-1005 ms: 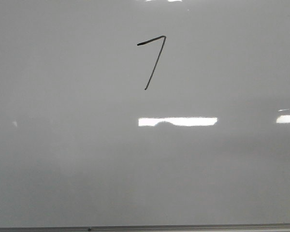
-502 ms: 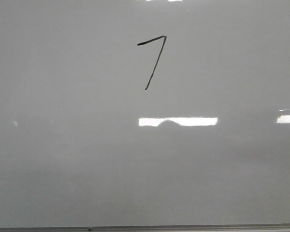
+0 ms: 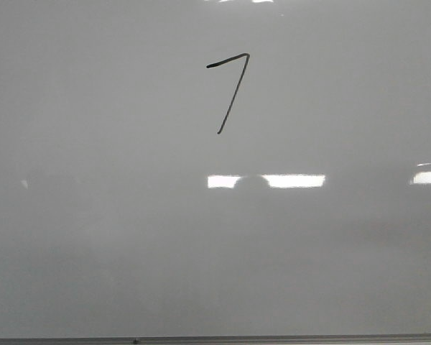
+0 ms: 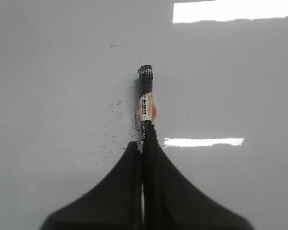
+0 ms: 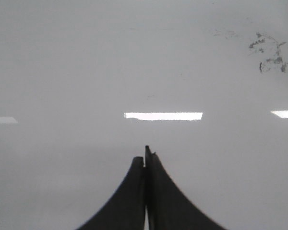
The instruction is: Write number 7 on whiteboard
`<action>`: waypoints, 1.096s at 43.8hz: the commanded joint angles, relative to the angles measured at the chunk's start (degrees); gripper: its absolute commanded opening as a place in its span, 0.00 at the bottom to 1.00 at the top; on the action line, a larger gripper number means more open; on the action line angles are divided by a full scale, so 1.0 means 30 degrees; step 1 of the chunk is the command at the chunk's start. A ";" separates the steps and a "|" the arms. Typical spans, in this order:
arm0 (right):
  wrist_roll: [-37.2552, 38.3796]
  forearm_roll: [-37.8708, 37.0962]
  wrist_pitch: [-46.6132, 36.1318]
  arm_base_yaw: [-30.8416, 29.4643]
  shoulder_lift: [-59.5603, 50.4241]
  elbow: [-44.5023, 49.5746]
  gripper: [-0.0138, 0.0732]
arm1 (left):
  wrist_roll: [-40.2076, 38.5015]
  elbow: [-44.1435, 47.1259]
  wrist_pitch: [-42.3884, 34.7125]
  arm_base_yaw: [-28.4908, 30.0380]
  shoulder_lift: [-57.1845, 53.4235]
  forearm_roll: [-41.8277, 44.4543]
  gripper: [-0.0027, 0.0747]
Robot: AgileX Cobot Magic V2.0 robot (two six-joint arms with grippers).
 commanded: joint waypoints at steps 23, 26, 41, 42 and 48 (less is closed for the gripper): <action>-0.0758 -0.0044 -0.2485 0.0270 -0.0395 -0.0021 0.02 | -0.0088 0.0251 -0.1576 -0.0130 -0.0231 -0.0155 0.01; -0.0758 -0.0044 -0.2485 0.0270 -0.0377 -0.0021 0.02 | -0.0088 0.0251 -0.1576 -0.0130 -0.0231 -0.0155 0.01; -0.0758 -0.0044 -0.2485 0.0270 -0.0360 -0.0021 0.02 | -0.0088 0.0251 -0.1576 -0.0130 -0.0231 -0.0155 0.01; -0.0758 -0.0044 -0.2485 0.0270 -0.0360 -0.0021 0.02 | -0.0088 0.0251 -0.1576 -0.0130 -0.0231 -0.0155 0.01; -0.0758 -0.0044 -0.2485 0.0270 -0.0360 -0.0021 0.02 | -0.0088 0.0251 -0.1576 -0.0130 -0.0231 -0.0155 0.01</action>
